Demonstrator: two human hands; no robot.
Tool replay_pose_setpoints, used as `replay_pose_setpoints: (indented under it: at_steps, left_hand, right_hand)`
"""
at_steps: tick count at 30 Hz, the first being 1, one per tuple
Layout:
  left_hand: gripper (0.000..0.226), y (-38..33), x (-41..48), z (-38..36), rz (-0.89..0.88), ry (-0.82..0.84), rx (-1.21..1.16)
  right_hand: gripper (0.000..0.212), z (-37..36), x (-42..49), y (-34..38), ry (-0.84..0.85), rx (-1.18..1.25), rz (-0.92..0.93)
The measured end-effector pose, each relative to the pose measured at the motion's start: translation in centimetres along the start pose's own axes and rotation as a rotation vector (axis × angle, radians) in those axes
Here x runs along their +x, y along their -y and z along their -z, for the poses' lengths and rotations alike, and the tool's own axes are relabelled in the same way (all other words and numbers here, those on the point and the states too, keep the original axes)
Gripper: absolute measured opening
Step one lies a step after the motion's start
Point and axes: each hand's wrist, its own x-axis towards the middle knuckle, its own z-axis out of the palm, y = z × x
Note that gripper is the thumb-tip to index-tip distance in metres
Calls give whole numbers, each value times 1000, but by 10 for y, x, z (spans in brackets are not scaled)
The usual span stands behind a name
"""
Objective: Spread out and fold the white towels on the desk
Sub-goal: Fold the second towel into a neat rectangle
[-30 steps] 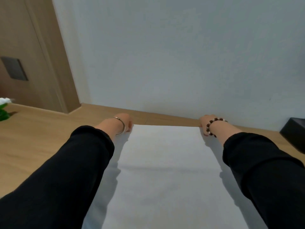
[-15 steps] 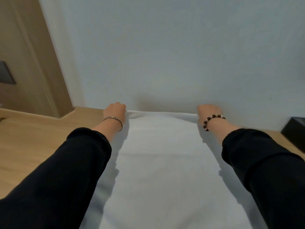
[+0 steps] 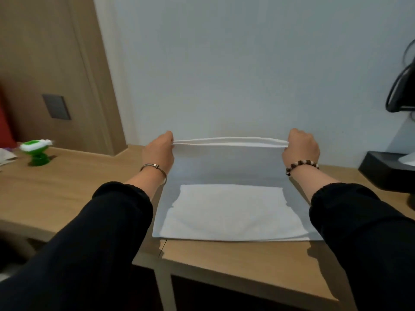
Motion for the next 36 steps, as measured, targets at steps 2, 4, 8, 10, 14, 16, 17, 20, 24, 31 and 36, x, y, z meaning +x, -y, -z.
replay_pose_setpoints:
  at_steps: [2, 4, 8, 10, 14, 16, 17, 20, 24, 31, 36]
  left_hand:
    - [13, 1, -22, 14, -38, 6, -1]
    - [14, 1, -44, 27, -61, 14, -1]
    - [15, 1, -89, 56, -158, 10, -21]
    - [15, 6, -112, 66, -277, 70, 5]
    - [13, 11, -150, 67, -422, 472, 143]
    - [11, 12, -156, 64, -417, 482, 98]
    - [5, 11, -157, 62, -408, 463, 74]
    - [22, 10, -161, 57, -380, 488, 131]
    - [28, 30, -159, 58, -225, 501, 311]
    - [32, 68, -160, 73, 82, 489, 349]
    - [23, 66, -159, 78, 1, 503, 343]
  right_hand:
    - [16, 12, -21, -7, -13, 74, -23]
    - [20, 23, -43, -14, -27, 171, -60]
    - [27, 42, -92, -26, -76, 317, -75]
    - [27, 51, -117, -36, -85, 306, -26]
    - [17, 51, -157, -47, 325, -166, 160]
    - [20, 49, -167, -43, 428, -185, 195]
    - [26, 48, -169, -42, 427, -150, 221]
    - [49, 41, -168, -39, 509, -128, 309]
    - [55, 29, -162, -14, 633, -48, 360]
    - [44, 10, -143, 75, 692, -242, 376]
    - [55, -6, -164, 113, 607, -18, 524]
